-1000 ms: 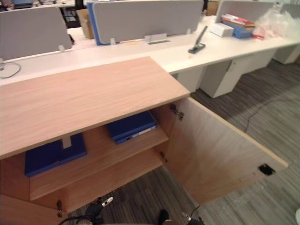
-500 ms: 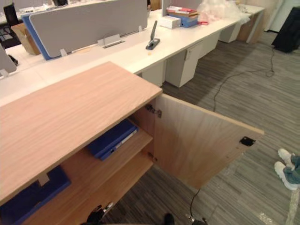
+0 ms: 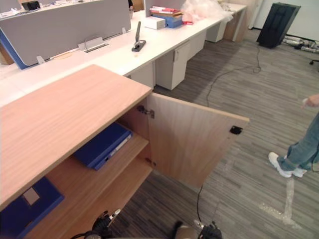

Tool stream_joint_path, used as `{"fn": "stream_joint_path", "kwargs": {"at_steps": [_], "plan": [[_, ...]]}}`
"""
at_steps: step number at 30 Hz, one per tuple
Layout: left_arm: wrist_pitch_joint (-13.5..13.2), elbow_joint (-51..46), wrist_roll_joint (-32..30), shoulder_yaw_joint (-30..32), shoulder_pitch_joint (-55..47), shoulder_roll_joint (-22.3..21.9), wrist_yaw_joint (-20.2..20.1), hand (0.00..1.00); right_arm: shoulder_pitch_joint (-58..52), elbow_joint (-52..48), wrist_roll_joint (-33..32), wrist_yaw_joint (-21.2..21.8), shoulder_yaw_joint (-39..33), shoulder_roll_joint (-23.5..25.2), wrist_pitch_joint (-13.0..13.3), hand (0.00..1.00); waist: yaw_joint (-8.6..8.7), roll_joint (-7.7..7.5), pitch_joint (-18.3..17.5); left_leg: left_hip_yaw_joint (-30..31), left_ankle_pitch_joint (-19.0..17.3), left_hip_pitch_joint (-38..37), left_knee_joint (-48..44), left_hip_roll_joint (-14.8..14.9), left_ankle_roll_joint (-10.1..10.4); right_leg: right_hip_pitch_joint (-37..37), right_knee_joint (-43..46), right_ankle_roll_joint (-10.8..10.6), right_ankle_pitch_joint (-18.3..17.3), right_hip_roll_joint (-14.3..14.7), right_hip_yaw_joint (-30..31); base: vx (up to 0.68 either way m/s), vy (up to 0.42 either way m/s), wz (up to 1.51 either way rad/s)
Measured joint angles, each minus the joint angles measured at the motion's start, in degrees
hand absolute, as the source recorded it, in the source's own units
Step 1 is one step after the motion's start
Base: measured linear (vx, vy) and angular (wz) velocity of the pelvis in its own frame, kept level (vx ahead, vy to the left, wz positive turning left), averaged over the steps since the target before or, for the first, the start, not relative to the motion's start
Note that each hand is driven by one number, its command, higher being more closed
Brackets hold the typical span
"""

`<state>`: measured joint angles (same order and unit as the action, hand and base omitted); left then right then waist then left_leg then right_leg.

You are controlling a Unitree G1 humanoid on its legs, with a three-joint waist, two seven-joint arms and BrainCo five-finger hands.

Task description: Walk over to the cabinet, pick up the folder, carry it to the office cabinet, place the folder inside the office cabinet, then close the office cabinet door

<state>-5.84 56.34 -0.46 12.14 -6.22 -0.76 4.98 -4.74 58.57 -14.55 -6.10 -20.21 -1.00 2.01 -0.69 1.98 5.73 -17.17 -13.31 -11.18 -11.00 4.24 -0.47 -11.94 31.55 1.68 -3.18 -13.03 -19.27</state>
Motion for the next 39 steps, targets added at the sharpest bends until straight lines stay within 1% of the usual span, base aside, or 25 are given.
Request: {"fn": "stream_joint_path", "kwargs": {"at_steps": [1, 2, 3, 4, 5, 6, 7, 8, 9, 10, 12, 13, 15, 18, 20, 22, 25, 28, 29, 30, 31, 33, 35, 36, 39], "plan": [[0.1, 0.1, 0.2, 0.0, -0.4, 0.2, 0.1, 0.0, -0.5, -0.1, 0.0, 0.0, 0.0, 0.0, 0.1, 0.0, -0.13, -0.12, -0.1, 0.2, 0.2, -0.1, -0.2, 0.8, 0.3, 0.9, 3.6, -0.6, -0.9, -2.3, -0.1, -0.03, -0.219, 0.18], [0.0, -0.1, 0.8, 0.4, -0.8, 0.2, 0.3, 0.0, -0.7, 0.0, 0.0, 0.0, 0.0, 0.1, 0.2, 0.0, -0.19, -0.7, -0.6, 0.5, 0.7, 0.0, 0.1, 1.3, 1.2, 2.9, 5.1, -1.8, -1.7, -5.5, 0.0, 0.01, -0.232, 0.07], [0.0, -0.1, 0.8, 0.4, -0.8, 0.6, 0.3, 0.0, -0.8, 0.3, 0.1, 0.0, -0.2, 0.1, 0.2, 0.0, -0.26, -1.32, -0.9, 0.7, 1.1, -0.1, 0.4, 1.0, 1.9, 3.8, 4.1, -2.4, -1.7, -6.9, -0.2, 0.04, -0.33, -0.1], [0.1, 0.2, 1.1, 0.5, -0.9, 1.6, 0.3, 0.0, -0.5, 1.3, 0.1, -0.1, -0.8, 1.2, 0.0, 0.0, -0.56, -3.5, -1.9, 0.5, 1.8, 0.0, 1.3, 0.3, 3.0, 6.0, -1.5, -7.8, -3.0, -7.7, 0.0, 0.08, -0.357, -0.34], [0.1, 1.1, 1.3, 0.8, -0.5, 1.5, 0.4, 0.0, -0.1, 2.2, 0.1, -0.1, -1.1, 1.0, -0.1, 0.0, -0.71, -3.29, -2.4, 0.0, 2.5, 0.2, 2.2, 0.6, 3.9, 7.5, -5.8, -9.4, -4.6, -6.1, -1.0, 0.1, -0.4, -0.65], [0.3, 2.6, 1.2, 0.7, 0.3, 1.0, 0.4, 0.0, 0.6, 3.5, 0.1, 0.0, -1.2, -0.2, -0.1, 0.0, -0.76, -1.35, -2.4, -0.6, 3.4, 0.0, 2.9, 2.2, 3.9, 9.6, -11.6, -9.5, -4.3, -2.7, -0.9, 0.07, -0.349, -0.67], [0.5, 3.5, 1.1, 0.5, 0.3, 0.7, 0.4, 0.0, 0.7, 4.7, 0.1, 0.0, -1.2, -1.0, -0.3, 0.0, -0.32, -0.51, -2.5, -0.6, 4.2, 0.1, 2.5, 3.2, 3.4, 10.7, -13.7, -8.5, -3.2, -0.9, -0.5, 0.01, -0.243, -0.53], [0.5, 3.8, 1.1, 0.4, 0.3, 0.9, 0.4, 0.0, 0.4, 5.3, 0.0, -0.1, -1.4, -1.0, -0.4, 0.0, -0.22, -0.65, -2.5, -0.2, 4.6, -0.1, 2.5, 3.4, 3.4, 11.7, -15.0, -8.3, -2.9, -0.5, -0.4, -0.05, -0.177, -0.37], [0.4, 3.9, 1.4, 0.2, 0.2, 0.8, 0.4, 0.0, 0.0, 6.4, 0.0, -0.2, -3.7, -1.2, -0.4, 0.0, -0.25, -0.67, -2.5, 3.4, 5.0, -1.2, 4.8, 2.3, 3.7, 13.8, -17.7, -7.6, -1.8, 0.8, -0.1, -0.08, -0.097, -0.29], [0.4, 3.9, 1.5, 0.2, 0.2, 0.8, 0.4, 0.0, 0.1, 6.7, 0.0, -0.2, -4.1, -1.2, -0.5, 0.0, -0.19, -0.55, -2.5, 4.4, 5.7, -1.0, 5.8, 1.9, 3.5, 14.2, -18.5, -7.4, -1.5, 1.6, -0.1, -0.11, -0.055, -0.29], [0.5, 3.8, 2.5, 0.1, 0.2, 1.5, 0.4, 0.0, 0.3, 7.4, 0.0, -0.3, -5.1, -0.8, -0.5, 0.0, -0.07, -1.12, -2.7, 4.1, 6.0, -1.0, 6.1, 3.1, 3.9, 15.3, -21.7, -7.2, 0.2, 4.1, 0.3, -0.08, -0.042, -0.13], [0.5, 3.8, 2.6, 0.3, 0.2, 1.5, 0.4, 0.0, 0.4, 7.5, 0.0, -0.3, -5.1, -0.8, -0.5, 0.0, -0.08, -1.08, -2.7, 4.1, 6.1, -0.8, 6.1, 3.2, 4.0, 15.4, -22.8, -7.1, 0.9, 4.4, 0.5, -0.06, -0.044, -0.12], [0.4, 3.7, 2.9, 0.2, 0.3, 1.6, 0.4, 0.0, 0.7, 7.8, -0.1, -0.3, -5.1, -0.8, -0.5, 0.0, 0.0, -1.01, -2.2, 3.9, 6.4, -0.7, 6.3, 2.9, 4.4, 16.4, -26.6, -7.1, 3.6, 4.8, 0.8, -0.11, 0.0, -0.11], [0.4, 3.7, 3.0, -0.3, 0.3, 1.9, 0.5, 0.0, 0.7, 7.9, 0.0, -0.3, -4.9, -0.7, -0.5, 0.0, 0.09, -1.13, -1.8, 3.9, 6.5, -0.5, 6.4, 2.3, 4.4, 17.4, -29.9, -7.1, 5.6, 4.8, 0.9, -0.11, 0.007, -0.03], [0.3, 3.2, 3.0, -1.0, 0.3, 2.3, 0.8, 0.0, 1.2, 7.9, 0.0, -0.4, -4.4, -0.7, -0.5, 0.0, 0.05, -1.28, -1.8, 3.9, 6.7, 0.3, 6.6, 2.0, 4.5, 17.9, -33.0, -6.8, 7.5, 5.0, 0.9, -0.11, -0.001, -0.03], [0.3, 2.2, 3.0, -2.1, -0.2, 2.7, 0.9, 0.0, 2.3, 6.8, -0.1, -1.2, -4.0, -0.7, -0.4, 0.0, -0.05, -1.27, -1.7, 3.7, 6.9, 1.3, 6.8, 1.8, 4.6, 17.9, -35.4, -6.6, 8.9, 5.3, 1.1, -0.06, -0.017, -0.06], [0.3, 1.9, 3.0, -2.4, -0.4, 3.3, 0.9, 0.0, 4.2, 2.7, -0.2, -2.1, -2.3, -1.4, -0.3, 0.0, -0.08, -1.26, -1.8, 3.6, 7.0, 2.1, 6.8, 2.0, 4.7, 17.4, -36.3, -6.4, 9.5, 5.9, 1.6, 0.0, -0.016, -0.09], [0.2, 1.2, 3.0, -2.7, -0.8, 3.8, 0.9, 0.0, 8.5, -4.6, -0.2, -3.4, -1.5, -3.6, 0.2, 0.0, -0.15, -1.12, -1.8, 3.3, 7.0, 2.6, 7.0, 2.1, 4.7, 16.5, -36.3, -6.4, 9.6, 6.2, 2.2, 0.02, -0.004, -0.09], [0.2, 1.1, 3.0, -2.7, -0.8, 4.1, 0.9, 0.0, 11.1, -7.3, -0.1, -4.1, -0.5, -5.5, 0.7, 0.0, -0.17, -1.11, -1.8, 3.3, 7.0, 2.7, 7.1, 2.1, 4.7, 16.2, -36.3, -6.4, 9.6, 6.3, 2.4, 0.04, 0.016, -0.04], [0.2, 1.1, 3.0, -2.7, -0.9, 4.6, 0.9, 0.0, 14.2, -8.6, -0.2, -4.6, -0.5, -7.3, 1.9, 0.0, -0.18, -1.16, -1.8, 3.3, 7.0, 2.8, 7.3, 2.1, 4.7, 16.0, -36.3, -6.5, 9.8, 6.3, 2.4, 0.04, 0.022, -0.03], [0.2, 1.1, 3.0, -2.7, -1.0, 5.0, 0.9, 0.0, 15.8, -8.9, -0.2, -4.9, -0.5, -8.3, 2.4, 0.0, -0.24, -1.21, -1.8, 3.3, 7.0, 2.9, 7.3, 2.1, 4.7, 15.9, -36.3, -6.5, 9.8, 6.3, 2.4, 0.04, 0.025, 0.01], [0.2, 1.2, 3.6, -2.7, -2.3, 6.1, 0.9, 0.0, 21.7, -8.9, -0.1, -6.2, -0.4, -11.5, 3.1, 0.0, -0.55, -1.29, -1.8, 3.8, 7.0, 2.7, 7.3, 2.0, 4.7, 15.9, -36.3, -6.4, 9.9, 6.2, 2.5, 0.05, 0.025, 0.02], [0.2, 1.4, 4.8, -2.7, -3.5, 6.6, 1.0, 0.0, 25.8, -8.4, -0.2, -6.8, 0.5, -13.3, 3.2, 0.0, -0.88, -1.26, -1.8, 4.6, 7.0, 2.9, 7.4, 1.8, 4.7, 15.9, -36.3, -6.4, 9.9, 6.0, 2.5, 0.02, 0.012, 0.0], [0.3, 1.6, 5.6, -2.6, -4.2, 6.8, 1.0, 0.0, 28.6, -6.1, -0.4, -6.9, 2.4, -14.8, 3.6, 0.0, -1.28, -1.25, -1.8, 5.0, 7.0, 2.9, 7.4, 1.6, 4.7, 15.9, -36.3, -6.4, 9.9, 5.8, 2.5, 0.0, 0.0, 0.0], [0.3, 1.7, 7.3, -2.2, -5.3, 6.8, 1.1, 0.0, 34.5, -1.0, -0.5, -6.8, 6.5, -17.0, 3.6, 0.0, -2.44, -1.18, -1.7, 5.5, 7.0, 3.1, 7.4, 1.1, 4.7, 15.9, -36.3, -6.4, 9.9, 5.3, 2.4, -0.02, 0.036, 0.05]]}}
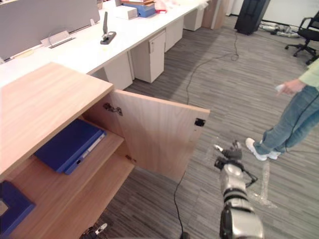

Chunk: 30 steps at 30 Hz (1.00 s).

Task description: Walk over to the cabinet, pick up the folder, carry it to the office cabinet, place the folder inside the office cabinet, then close the office cabinet door

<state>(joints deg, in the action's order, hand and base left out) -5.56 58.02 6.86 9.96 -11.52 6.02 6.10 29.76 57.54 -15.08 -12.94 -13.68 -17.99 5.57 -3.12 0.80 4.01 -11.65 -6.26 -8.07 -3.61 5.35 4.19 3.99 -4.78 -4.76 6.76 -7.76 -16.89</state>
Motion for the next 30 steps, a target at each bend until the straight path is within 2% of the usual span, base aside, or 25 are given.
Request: {"fn": "stream_joint_path", "kwargs": {"at_steps": [6, 8, 14, 21, 26, 28, 30], "plan": [[0.0, 0.9, 3.0, 3.3, -1.7, 0.0, 0.5, 0.0, 9.2, 5.7, 0.7, 3.3, 7.8, 0.1, -2.1, 0.0, -1.65, 0.36, 1.3, 2.7, 0.6, 1.3, -0.4, -1.1, -0.9, 0.0, 0.0, 0.2, 0.5, -1.3, -1.9, -0.06, 0.025, 0.18], [0.0, 0.9, 4.9, 4.5, -2.7, -0.2, 0.5, 0.0, 11.3, 7.6, 1.2, 2.3, 8.7, -0.1, -2.4, 0.0, -2.49, 0.53, 1.9, 2.9, 0.8, 1.4, -0.5, -1.2, -0.9, 0.1, 0.0, 0.3, 0.6, -1.3, -2.0, -0.06, 0.014, 0.14], [0.0, 1.0, 6.9, 8.2, -4.5, -0.5, 0.7, 0.0, 15.9, 10.4, 2.8, 2.0, 10.6, -1.7, -4.1, 0.0, -2.44, 0.69, 3.5, 4.1, 2.2, 2.1, 0.4, -1.1, -0.5, -0.1, 0.0, 0.5, 0.7, -1.2, -3.2, -0.06, -0.002, 0.08], [-0.1, 0.7, 6.9, 11.4, -4.5, -0.8, 1.0, 0.0, 22.3, 11.0, 2.7, 2.0, 11.6, -4.6, -4.1, 0.0, -2.47, 0.84, 4.9, 5.0, 3.2, 3.3, 0.7, -0.6, -0.2, -1.0, 0.0, 0.7, 1.1, -0.7, -3.7, -0.04, 0.001, 0.04], [-0.1, 0.5, 6.9, 11.8, -4.4, -0.8, 1.0, 0.0, 22.8, 11.0, 2.1, 2.0, 14.0, -5.7, -4.1, 0.0, -2.44, 0.95, 5.0, 5.6, 3.4, 3.7, 0.7, -0.3, 0.0, -1.1, 0.0, 0.7, 1.1, -0.4, -4.3, -0.02, 0.01, 0.05], [-0.1, 0.5, 6.9, 11.9, -4.4, -0.8, 1.1, 0.0, 22.8, 10.3, 0.9, 1.9, 18.3, -6.4, -4.0, 0.0, -2.11, 0.94, 5.1, 5.6, 3.4, 3.8, 0.6, -0.2, 0.0, -1.3, 0.0, 0.7, 1.1, -0.4, -4.3, 0.0, 0.0, 0.0], [-0.1, 0.5, 6.9, 13.9, -4.4, -0.8, 1.2, 0.0, 19.4, 2.5, 1.1, 1.7, 25.6, -7.9, -4.1, 0.0, -0.66, 0.93, 5.2, 5.1, 3.4, 4.0, 0.6, 0.0, 0.1, -1.8, 0.0, 0.8, 1.2, -0.1, -3.8, -0.01, 0.024, -0.11]]}}
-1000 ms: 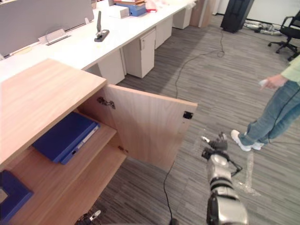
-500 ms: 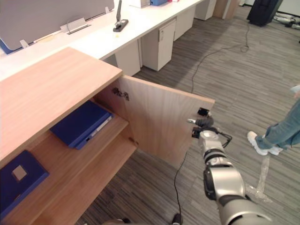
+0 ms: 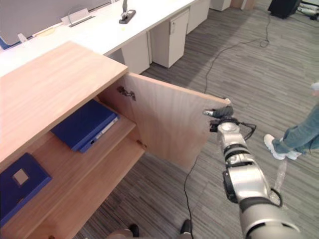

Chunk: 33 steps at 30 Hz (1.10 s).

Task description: Walk over to the cabinet, pick up the folder, carry it to the office cabinet, place the folder inside the office cabinet, then close the office cabinet door

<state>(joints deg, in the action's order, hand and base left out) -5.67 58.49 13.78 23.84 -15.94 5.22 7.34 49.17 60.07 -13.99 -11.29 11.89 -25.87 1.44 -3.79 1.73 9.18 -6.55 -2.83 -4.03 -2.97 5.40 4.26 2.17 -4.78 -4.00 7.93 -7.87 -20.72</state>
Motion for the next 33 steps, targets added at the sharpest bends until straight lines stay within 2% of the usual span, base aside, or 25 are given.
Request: {"fn": "stream_joint_path", "kwargs": {"at_steps": [3, 5, 7, 9, 12, 16, 18, 21, 24, 26, 28, 31, 33], "plan": [[-0.1, -0.4, 0.0, 2.2, 0.0, 0.0, 0.1, 0.0, -5.4, -11.4, 2.0, 1.6, 9.8, -3.5, 0.2, 0.0, 1.48, 0.0, 0.0, -0.6, 0.0, 0.0, 0.3, 0.6, 0.0, -0.9, 0.0, 0.2, 0.1, 0.7, 1.4, 0.01, 0.007, -0.27], [-0.4, -1.2, 0.0, 2.4, 0.1, 0.0, 0.1, 0.0, -8.6, -17.2, 2.6, 6.9, 19.2, -8.1, 0.5, 0.0, 2.08, -0.01, 0.0, -0.7, 0.0, -0.3, 0.4, 1.2, 0.1, -1.1, 0.0, 0.2, 0.1, 1.3, 2.1, 0.01, -0.012, -0.2], [-0.5, -1.8, -0.1, 2.4, 0.1, 0.0, -0.1, 0.0, -10.2, -20.5, 3.6, 10.8, 24.5, -10.2, 1.5, 0.0, 2.32, -0.01, 0.0, -0.7, 0.0, -0.6, 0.6, 1.7, 0.1, -1.1, 0.0, 0.3, 0.0, 1.8, 2.4, 0.0, -0.022, -0.15], [-0.5, -2.1, -0.4, 2.3, 0.0, 0.0, -0.7, 0.0, -10.8, -27.7, 3.9, 18.7, 30.8, -12.5, 3.4, 0.0, 2.69, -0.17, -0.2, -0.7, -0.1, -1.1, 0.7, 2.3, 0.2, -1.1, 0.0, 0.4, -0.1, 2.6, 2.7, -0.02, -0.022, -0.16], [-0.5, -3.0, -0.7, 2.0, 0.4, 0.0, -1.8, 0.0, -11.7, -34.3, 3.9, 26.0, 36.1, -11.8, 4.8, 0.0, 2.51, -0.64, -0.5, -0.6, 0.2, -1.1, 0.7, 3.1, 1.3, -1.2, 0.0, 0.6, -0.1, 3.4, 3.2, -0.05, -0.01, -0.05], [-0.4, -3.1, -0.7, 2.0, 1.2, 0.0, -2.3, 0.0, -12.9, -35.8, 4.2, 31.7, 42.2, -7.2, 4.2, 0.0, 0.76, -1.13, -1.1, -0.3, 0.4, -1.0, 0.8, 3.4, 1.6, -1.3, -0.1, 0.6, -0.1, 3.6, 3.2, -0.06, 0.02, 0.02], [-0.4, -3.4, -0.7, 3.0, 1.1, -0.1, -2.6, 0.0, -14.5, -38.2, 6.5, 35.5, 48.0, -5.7, 3.2, 0.0, -0.55, -1.83, -1.7, -0.1, 0.4, 0.0, 0.7, 3.4, 1.5, -2.1, 0.0, 0.9, 0.2, 3.5, 3.1, -0.01, 0.051, 0.06], [-0.3, -3.4, -0.7, 5.4, 0.6, -0.3, -2.9, 0.0, -15.0, -42.9, 7.2, 38.9, 51.1, -5.9, 2.8, 0.0, -0.55, -2.66, -2.2, -0.1, 0.6, 1.0, 0.6, 3.2, 1.6, -3.2, 0.0, 1.2, 0.5, 3.4, 3.1, 0.03, 0.055, 0.02], [-0.2, -3.4, -0.7, 7.5, -0.2, -0.6, -4.0, 0.0, -14.9, -49.3, 7.2, 42.4, 52.7, -10.1, 2.2, 0.0, -0.58, -3.23, -3.7, -0.1, 0.7, 1.0, 0.6, 2.9, 1.5, -3.1, 0.0, 1.2, 0.5, 3.2, 3.1, 0.05, 0.079, 0.03], [-0.1, -3.4, -0.6, 9.6, -0.6, -0.6, -4.7, 0.0, -14.9, -54.5, 6.1, 45.2, 52.9, -14.8, 1.6, 0.0, -0.82, -4.06, -4.7, -0.1, 0.7, 1.0, 0.6, 2.9, 1.5, -3.1, 0.0, 1.2, 0.5, 3.1, 3.1, 0.02, 0.07, 0.0], [0.0, -3.4, -0.5, 10.8, -1.1, -0.6, -5.2, 0.0, -15.2, -56.6, 5.9, 46.7, 52.9, -16.8, 0.8, 0.0, -0.88, -4.79, -5.2, -0.1, 0.8, 1.0, 0.6, 2.9, 1.4, -3.1, 0.0, 1.2, 0.5, 3.1, 3.1, -0.03, 0.045, -0.01], [0.2, -3.3, -0.4, 11.5, -1.3, -0.7, -5.6, 0.0, -17.1, -56.7, 5.6, 47.5, 52.5, -17.1, -0.1, 0.0, -1.79, -5.29, -5.6, -0.1, 0.8, 1.1, 0.6, 2.9, 1.2, -3.0, -0.1, 1.2, 0.4, 3.1, 3.1, -0.08, 0.037, -0.01], [0.3, -3.3, -0.4, 11.9, -1.2, -1.0, -5.8, 0.0, -20.2, -54.8, 5.7, 47.4, 51.6, -15.3, -0.3, 0.0, -3.0, -5.38, -5.7, 0.7, 0.7, 1.5, 0.4, 2.9, 1.0, -2.8, -0.1, 1.2, 0.4, 3.0, 2.6, -0.08, 0.032, 0.14]]}}
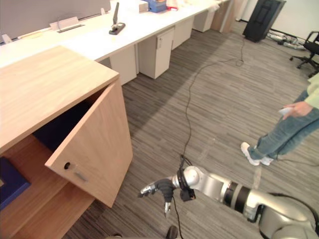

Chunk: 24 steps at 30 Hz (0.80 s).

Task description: Walk over to the cabinet, pick up the folder, carry it to the office cabinet, place the folder inside the office cabinet, then close the office cabinet door

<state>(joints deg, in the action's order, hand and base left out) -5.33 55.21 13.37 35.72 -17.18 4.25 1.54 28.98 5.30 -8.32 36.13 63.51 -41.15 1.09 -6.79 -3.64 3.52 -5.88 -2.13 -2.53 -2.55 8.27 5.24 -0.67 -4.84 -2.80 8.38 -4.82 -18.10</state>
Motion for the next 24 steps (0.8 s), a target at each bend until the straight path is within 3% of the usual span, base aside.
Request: {"fn": "stream_joint_path", "kwargs": {"at_steps": [2, 3, 4, 6, 7, 9, 12, 14, 17, 19, 20, 23, 24], "plan": [[0.0, -0.2, 0.0, -0.7, 0.1, -0.2, 0.0, 0.0, -3.1, 6.7, 0.0, -0.2, -3.2, 4.2, 0.0, 0.0, -0.56, 0.08, 0.1, 1.2, 0.1, 0.6, -0.1, 0.0, 0.0, 0.1, 0.0, -0.1, -0.1, -0.1, -1.1, -0.06, 0.016, 0.32], [0.1, -0.3, 0.0, -2.9, 0.2, -0.7, -0.1, 0.0, -4.5, 20.3, 0.2, -1.2, -7.6, 11.3, -0.2, 0.0, -1.1, 0.29, 0.2, 2.5, 0.6, 0.7, 0.3, -0.2, 0.0, 0.5, 0.0, -0.1, -0.1, -0.3, -2.2, -0.04, 0.014, 0.34], [0.2, -0.3, 0.0, -4.2, 0.2, -1.0, -0.1, 0.0, -4.8, 26.7, 0.7, -2.1, -9.9, 14.2, -0.4, 0.0, -1.44, 0.45, 0.3, 3.0, 0.8, 0.7, 0.3, -0.3, 0.1, 0.7, 0.0, -0.2, -0.1, -0.4, -2.6, -0.05, 0.027, 0.43], [0.3, -0.7, 0.4, -9.2, 1.4, -2.7, -0.1, 0.0, -4.7, 50.8, 8.1, -10.4, -23.7, 24.9, -1.0, 0.0, -3.18, 1.7, 1.1, 5.0, 1.3, 0.7, 0.3, -1.0, 0.3, 1.9, 0.0, -0.4, -0.3, -1.1, -4.5, -0.02, 0.042, 0.43], [0.4, -0.7, 0.4, -10.2, 1.6, -3.2, 0.0, 0.0, -4.7, 55.1, 11.2, -13.6, -27.9, 27.0, -1.0, 0.0, -3.53, 1.95, 1.2, 5.5, 1.2, 0.8, 0.3, -1.2, 0.3, 2.1, 0.0, -0.6, -0.5, -1.3, -5.0, -0.01, 0.057, 0.45], [0.5, -1.4, 0.7, -11.1, 1.8, -4.2, 0.6, 0.0, -5.3, 65.4, 16.8, -22.7, -44.3, 32.9, -1.3, 0.0, -3.81, 2.3, 1.0, 7.4, 1.4, 1.5, 0.3, -1.8, 0.3, 2.4, 0.1, -1.0, -0.7, -2.0, -6.9, 0.03, 0.065, 0.45], [1.0, -2.0, 0.3, -12.1, 2.3, -4.3, 0.8, 0.0, -9.7, 68.2, 16.3, -29.0, -57.5, 34.4, -2.2, 0.0, -3.65, 2.81, 1.2, 11.2, 1.4, 1.1, -0.4, -3.2, 0.0, 5.1, 1.3, -1.9, -1.7, -3.6, -10.7, 0.09, 0.088, 0.74], [1.1, -2.6, -0.7, -13.2, 2.6, -4.4, 0.7, 0.0, -13.8, 68.8, 16.4, -31.9, -64.6, 33.8, -3.4, 0.0, -2.91, 3.69, 1.6, 15.3, -0.3, 1.6, -3.8, -5.8, -1.7, 5.8, 9.2, -3.1, -6.0, -7.7, -14.3, 0.11, 0.176, 1.1], [1.4, -3.1, -4.5, -16.4, 2.6, -3.8, 0.6, 0.0, -18.7, 68.6, 20.2, -34.0, -71.8, 32.5, -3.9, 0.0, -1.63, 5.66, 2.2, 22.2, -3.4, 3.7, -10.4, -9.3, -4.4, 2.1, 27.4, -0.6, -8.8, -14.2, -10.0, 0.07, 0.212, 1.2], [1.4, -3.1, -5.6, -17.9, 2.8, -2.4, 0.9, 0.0, -20.8, 67.8, 20.9, -34.7, -75.1, 34.7, -3.9, 0.0, -1.26, 5.71, 2.2, 25.6, -3.5, 5.3, -12.6, -9.8, -4.2, -0.2, 29.3, 0.1, -11.4, -12.9, -1.5, 0.12, 0.092, 1.08], [1.4, -3.1, -6.5, -17.8, 3.5, -1.7, 1.2, 0.0, -22.0, 66.2, 20.6, -35.3, -75.7, 36.7, -3.7, 0.0, -1.14, 5.58, 2.3, 28.2, -3.6, 6.6, -13.8, -9.8, -3.9, -0.6, 27.4, -0.3, -13.0, -10.5, 2.1, 0.12, -0.006, 0.85], [1.6, -3.1, -7.2, -17.7, 4.4, -2.0, 1.4, 0.0, -23.7, 65.4, 20.2, -35.8, -75.2, 39.3, -3.7, 0.0, -0.27, 5.26, 2.2, 31.8, -4.4, 7.5, -15.6, -10.2, -2.5, -0.3, 23.7, -1.1, -13.5, -7.9, 6.6, 0.05, -0.146, 0.71], [1.6, -3.4, -7.5, -17.4, 5.0, -2.2, 1.4, 0.0, -24.7, 63.9, 20.5, -35.7, -74.1, 40.2, -3.6, 0.0, -0.13, 3.94, 1.8, 32.5, -5.3, 8.4, -16.9, -11.1, -1.5, -0.1, 22.0, -1.1, -12.8, -7.7, 7.8, 0.03, -0.214, 0.57]]}}
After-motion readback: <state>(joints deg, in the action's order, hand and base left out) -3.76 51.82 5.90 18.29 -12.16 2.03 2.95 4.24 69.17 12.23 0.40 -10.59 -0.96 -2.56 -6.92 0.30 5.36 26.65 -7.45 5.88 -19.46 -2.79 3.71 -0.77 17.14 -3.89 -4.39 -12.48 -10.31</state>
